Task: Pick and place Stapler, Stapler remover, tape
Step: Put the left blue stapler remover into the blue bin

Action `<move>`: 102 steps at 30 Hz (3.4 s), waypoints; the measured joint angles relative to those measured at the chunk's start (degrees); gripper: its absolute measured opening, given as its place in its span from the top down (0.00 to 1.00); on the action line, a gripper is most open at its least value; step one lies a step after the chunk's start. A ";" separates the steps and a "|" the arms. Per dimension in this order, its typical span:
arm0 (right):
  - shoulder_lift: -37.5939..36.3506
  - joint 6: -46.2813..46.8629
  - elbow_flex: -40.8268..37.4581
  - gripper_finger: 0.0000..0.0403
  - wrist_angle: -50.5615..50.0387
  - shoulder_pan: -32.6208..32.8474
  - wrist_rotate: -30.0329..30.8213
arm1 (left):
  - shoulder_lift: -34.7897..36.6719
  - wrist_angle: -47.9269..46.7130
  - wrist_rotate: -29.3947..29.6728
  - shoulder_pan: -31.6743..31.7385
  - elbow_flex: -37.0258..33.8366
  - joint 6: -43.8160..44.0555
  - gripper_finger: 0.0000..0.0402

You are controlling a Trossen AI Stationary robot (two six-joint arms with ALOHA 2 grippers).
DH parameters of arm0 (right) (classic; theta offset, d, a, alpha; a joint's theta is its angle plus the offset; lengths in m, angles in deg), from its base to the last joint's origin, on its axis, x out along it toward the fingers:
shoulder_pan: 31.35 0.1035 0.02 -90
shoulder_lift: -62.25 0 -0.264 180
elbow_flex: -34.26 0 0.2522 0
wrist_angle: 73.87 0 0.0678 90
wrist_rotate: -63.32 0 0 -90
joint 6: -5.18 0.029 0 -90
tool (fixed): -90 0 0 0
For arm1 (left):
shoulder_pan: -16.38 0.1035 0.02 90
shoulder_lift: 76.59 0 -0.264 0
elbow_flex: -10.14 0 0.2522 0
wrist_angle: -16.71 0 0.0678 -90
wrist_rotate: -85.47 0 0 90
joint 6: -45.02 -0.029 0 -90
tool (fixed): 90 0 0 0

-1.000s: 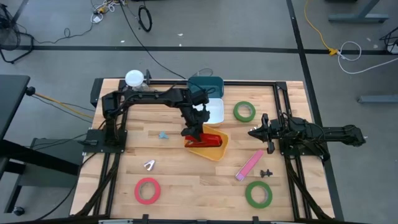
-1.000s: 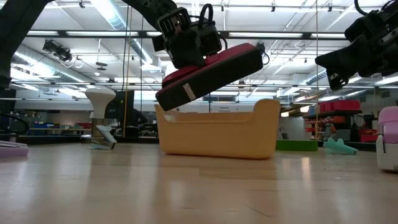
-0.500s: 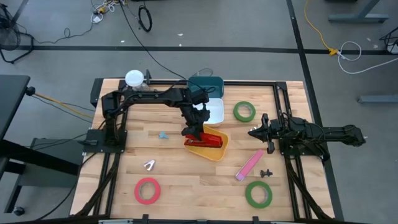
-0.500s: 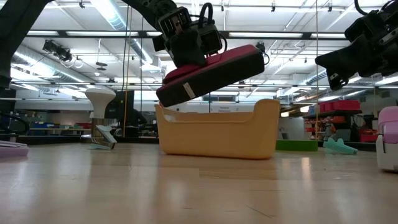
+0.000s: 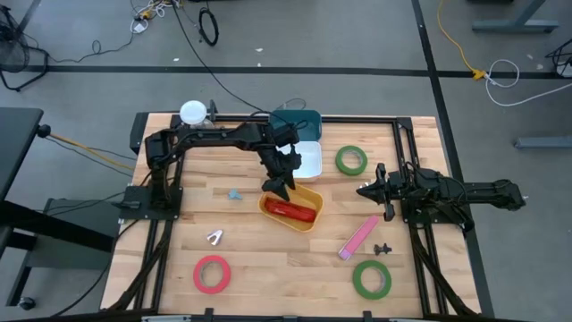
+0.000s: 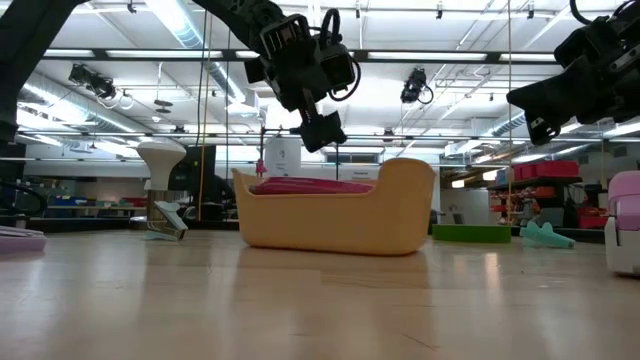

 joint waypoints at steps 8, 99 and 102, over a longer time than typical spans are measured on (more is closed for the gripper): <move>0.00 0.00 0.01 0.98 0.00 0.01 0.00 | 0.00 -0.19 0.34 0.93 -0.02 0.00 0.16; 0.02 0.00 0.01 0.98 -0.04 0.00 0.39 | 4.28 -5.94 21.85 -4.57 9.25 -14.53 1.00; 0.02 0.00 0.01 0.98 -0.04 0.00 0.42 | 7.65 -5.75 21.79 -3.12 9.25 -13.16 1.00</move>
